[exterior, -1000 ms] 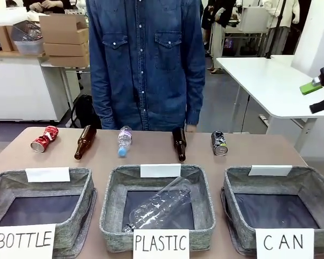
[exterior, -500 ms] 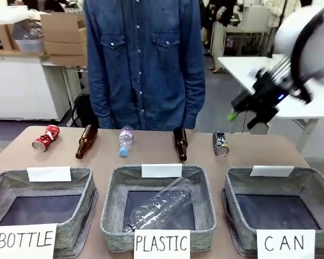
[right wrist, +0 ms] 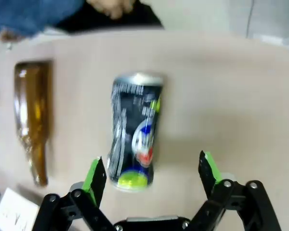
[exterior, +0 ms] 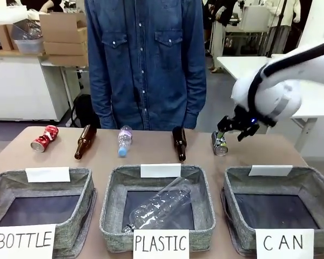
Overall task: Sort the can waste into the basket.
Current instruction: Pick up the can waste from the table and place it in the right Fabric basket.
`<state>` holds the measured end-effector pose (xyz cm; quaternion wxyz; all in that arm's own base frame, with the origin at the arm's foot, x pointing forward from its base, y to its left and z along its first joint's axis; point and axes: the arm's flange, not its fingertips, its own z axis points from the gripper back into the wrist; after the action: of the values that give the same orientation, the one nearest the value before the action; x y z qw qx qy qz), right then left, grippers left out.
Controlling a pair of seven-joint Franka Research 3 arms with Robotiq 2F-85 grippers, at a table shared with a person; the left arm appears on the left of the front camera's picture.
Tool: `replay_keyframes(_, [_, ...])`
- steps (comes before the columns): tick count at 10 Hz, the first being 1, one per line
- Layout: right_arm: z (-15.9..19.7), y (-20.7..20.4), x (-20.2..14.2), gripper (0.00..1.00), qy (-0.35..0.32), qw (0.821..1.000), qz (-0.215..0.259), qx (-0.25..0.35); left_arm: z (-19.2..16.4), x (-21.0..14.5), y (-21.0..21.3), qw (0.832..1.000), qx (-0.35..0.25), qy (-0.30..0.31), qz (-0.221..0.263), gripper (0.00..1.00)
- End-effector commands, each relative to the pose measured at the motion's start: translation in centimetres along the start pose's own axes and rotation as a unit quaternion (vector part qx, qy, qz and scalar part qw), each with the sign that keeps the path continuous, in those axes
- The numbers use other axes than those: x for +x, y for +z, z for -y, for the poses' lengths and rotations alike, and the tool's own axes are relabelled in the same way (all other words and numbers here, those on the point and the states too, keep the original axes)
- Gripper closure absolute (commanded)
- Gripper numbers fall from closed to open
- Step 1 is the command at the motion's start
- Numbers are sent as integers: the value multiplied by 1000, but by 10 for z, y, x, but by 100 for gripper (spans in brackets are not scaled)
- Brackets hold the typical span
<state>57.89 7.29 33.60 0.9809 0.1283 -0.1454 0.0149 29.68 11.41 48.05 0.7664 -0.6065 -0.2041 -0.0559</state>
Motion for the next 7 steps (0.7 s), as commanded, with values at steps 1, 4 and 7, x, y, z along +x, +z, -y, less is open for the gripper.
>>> replay_keyframes(1, [-10, -23, 7, 0, -4, 998, 65, -12, 2, -1, 0, 1000, -7, -10, 1, 0])
replay_keyframes(4, [-22, -43, 5, 0, 3, 999, 49, -15, 2, -1, 0, 1000, -7, -10, 1, 0])
replay_keyframes(7, [-27, -45, 2, 0, 11, 999, 44, -20, 2, -1, 0, 1000, -7, -10, 1, 0])
